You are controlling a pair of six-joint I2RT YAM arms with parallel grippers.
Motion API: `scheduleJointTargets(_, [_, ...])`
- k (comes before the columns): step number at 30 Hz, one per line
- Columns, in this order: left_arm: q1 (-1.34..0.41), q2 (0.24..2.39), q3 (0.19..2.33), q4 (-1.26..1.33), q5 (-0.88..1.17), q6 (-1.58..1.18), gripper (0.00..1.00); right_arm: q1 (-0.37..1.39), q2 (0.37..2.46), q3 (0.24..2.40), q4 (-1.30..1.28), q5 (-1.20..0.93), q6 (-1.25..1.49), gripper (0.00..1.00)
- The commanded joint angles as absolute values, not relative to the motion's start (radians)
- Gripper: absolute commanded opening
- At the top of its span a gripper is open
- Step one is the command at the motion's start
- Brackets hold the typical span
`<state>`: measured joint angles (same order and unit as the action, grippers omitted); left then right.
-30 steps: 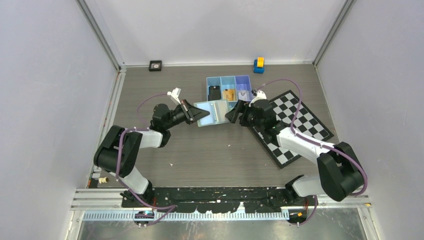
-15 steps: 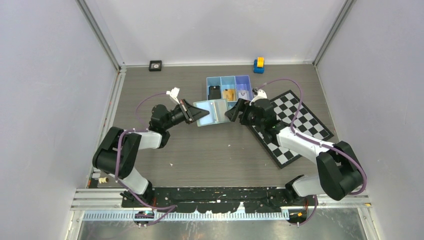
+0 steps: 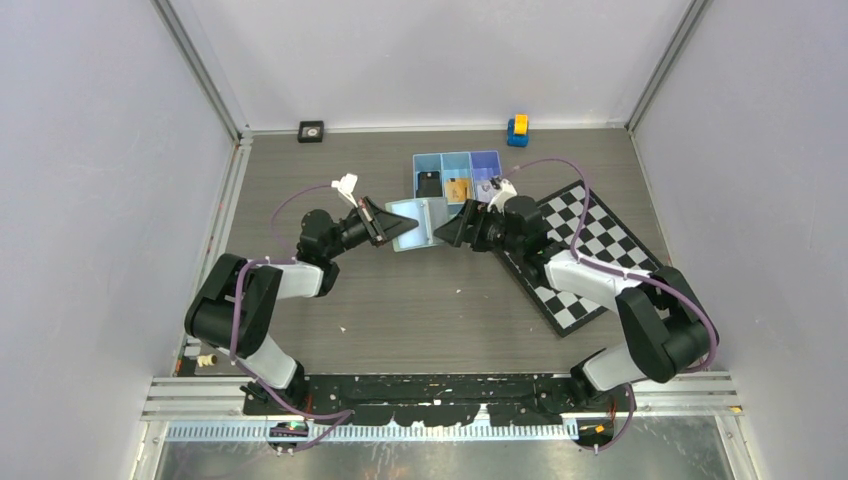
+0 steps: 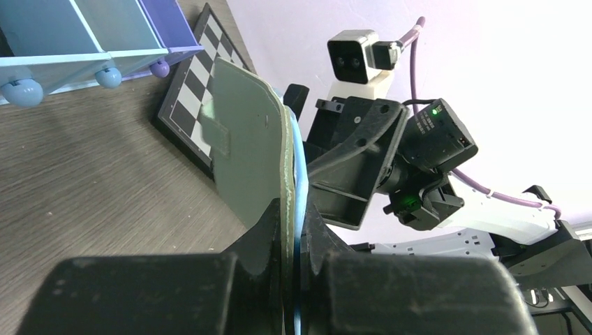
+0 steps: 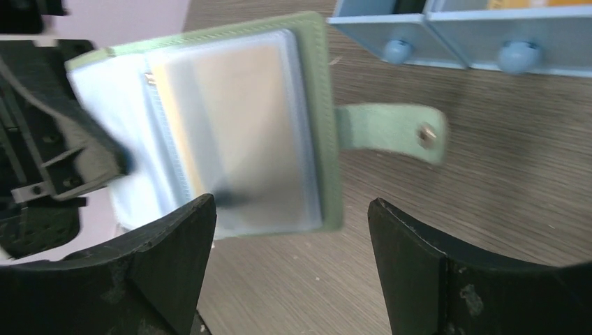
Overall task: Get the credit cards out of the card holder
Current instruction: Remove the credit card from the card holder.
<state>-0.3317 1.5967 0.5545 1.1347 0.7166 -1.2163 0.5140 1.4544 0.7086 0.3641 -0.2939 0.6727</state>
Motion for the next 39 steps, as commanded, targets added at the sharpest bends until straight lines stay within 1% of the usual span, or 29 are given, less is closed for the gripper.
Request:
scheduleJointTargets(1, [-0.333,1.577,0.561,1.242,0.742,-1.229,0.00,0.517,1.459,0.710,0.552,-0.434,0.721,0.84])
scheduleJointTargets(5, [-0.333,1.574,0.561,1.248,0.742,-1.233,0.00,0.517,1.454,0.696,0.607,-0.451,0.745,0.84])
scheduleJointTargets(10, [-0.332,1.572,0.558,1.251,0.738,-1.234,0.00,0.498,1.395,0.654,0.597,-0.380,0.749,0.86])
scheduleJointTargets(13, [-0.332,1.577,0.558,1.255,0.738,-1.238,0.00,0.469,1.379,0.621,0.674,-0.408,0.797,0.85])
scheduleJointTargets(15, [-0.332,1.581,0.557,1.263,0.738,-1.242,0.00,0.451,1.378,0.606,0.729,-0.438,0.832,0.81])
scheduleJointTargets(19, [-0.331,1.580,0.557,1.264,0.736,-1.241,0.00,0.436,1.372,0.584,0.812,-0.482,0.867,0.68])
scheduleJointTargets(23, [-0.330,1.578,0.555,1.243,0.729,-1.235,0.00,0.436,1.368,0.575,0.845,-0.494,0.874,0.50])
scheduleJointTargets(25, [-0.329,1.577,0.555,1.229,0.726,-1.227,0.00,0.436,1.370,0.570,0.871,-0.503,0.883,0.42])
scheduleJointTargets(30, [-0.330,1.574,0.556,1.230,0.730,-1.227,0.00,0.437,1.373,0.569,0.882,-0.511,0.888,0.34])
scheduleJointTargets(39, [-0.342,1.578,0.569,1.230,0.745,-1.225,0.00,0.442,1.389,0.590,0.875,-0.541,0.879,0.33])
